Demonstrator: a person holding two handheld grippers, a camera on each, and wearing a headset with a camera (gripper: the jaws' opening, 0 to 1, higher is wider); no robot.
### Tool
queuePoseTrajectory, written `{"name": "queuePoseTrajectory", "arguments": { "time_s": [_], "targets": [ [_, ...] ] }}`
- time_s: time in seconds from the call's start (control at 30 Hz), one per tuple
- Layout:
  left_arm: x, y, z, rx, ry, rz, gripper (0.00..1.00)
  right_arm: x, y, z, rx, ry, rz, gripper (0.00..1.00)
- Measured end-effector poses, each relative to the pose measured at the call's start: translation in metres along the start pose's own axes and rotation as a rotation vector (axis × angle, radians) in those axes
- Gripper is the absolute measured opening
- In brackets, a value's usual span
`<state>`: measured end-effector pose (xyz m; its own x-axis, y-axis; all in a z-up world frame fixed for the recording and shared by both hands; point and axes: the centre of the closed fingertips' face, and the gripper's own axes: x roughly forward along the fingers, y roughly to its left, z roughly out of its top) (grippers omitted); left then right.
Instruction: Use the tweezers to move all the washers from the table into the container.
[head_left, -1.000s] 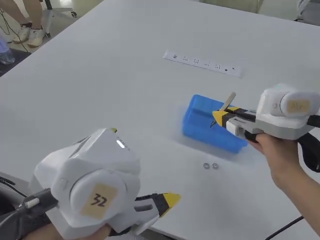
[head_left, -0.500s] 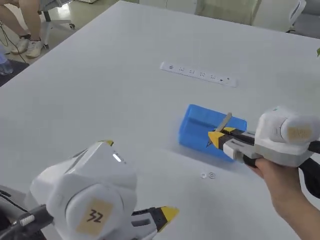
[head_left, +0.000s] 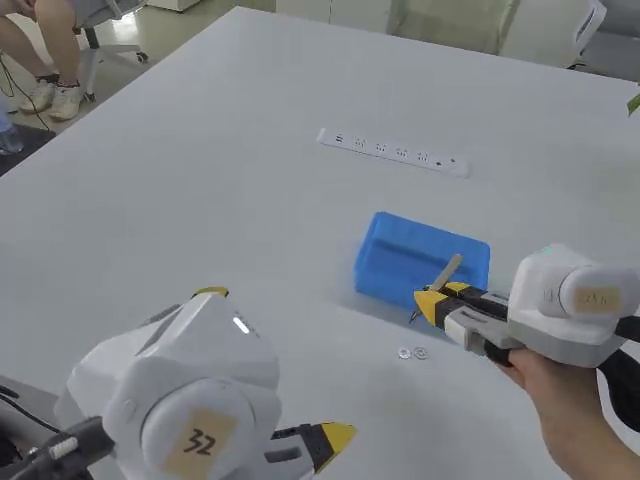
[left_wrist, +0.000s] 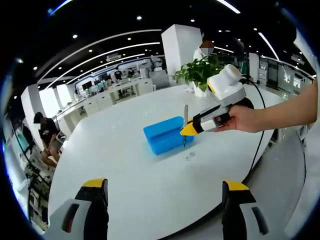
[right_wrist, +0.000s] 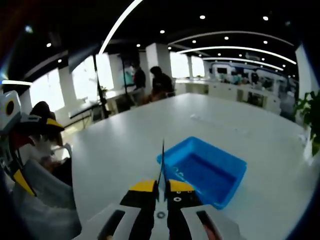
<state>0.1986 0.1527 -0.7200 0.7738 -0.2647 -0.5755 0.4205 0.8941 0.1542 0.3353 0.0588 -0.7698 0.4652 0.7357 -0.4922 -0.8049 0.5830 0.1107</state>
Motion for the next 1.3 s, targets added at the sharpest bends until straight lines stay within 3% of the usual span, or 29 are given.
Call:
{"name": "queuePoseTrajectory", "arguments": {
  "time_s": [0.27,0.43,0.87,1.3],
  "targets": [
    [0.000,-0.001,-0.003,0.008,0.007,0.000,0.96,0.006,0.001,-0.021,-0.044,0.051,-0.004,0.04],
    [0.000,-0.003,-0.004,0.006,0.010,-0.008,0.96,0.010,0.001,-0.030,-0.034,0.066,0.001,0.04],
    [0.001,-0.004,-0.009,0.020,0.031,-0.006,0.96,0.017,-0.002,-0.040,-0.036,0.094,-0.014,0.04],
    [0.001,-0.003,-0.011,0.027,0.037,-0.005,0.96,0.018,-0.004,-0.044,-0.022,0.083,-0.031,0.04]
  ]
}}
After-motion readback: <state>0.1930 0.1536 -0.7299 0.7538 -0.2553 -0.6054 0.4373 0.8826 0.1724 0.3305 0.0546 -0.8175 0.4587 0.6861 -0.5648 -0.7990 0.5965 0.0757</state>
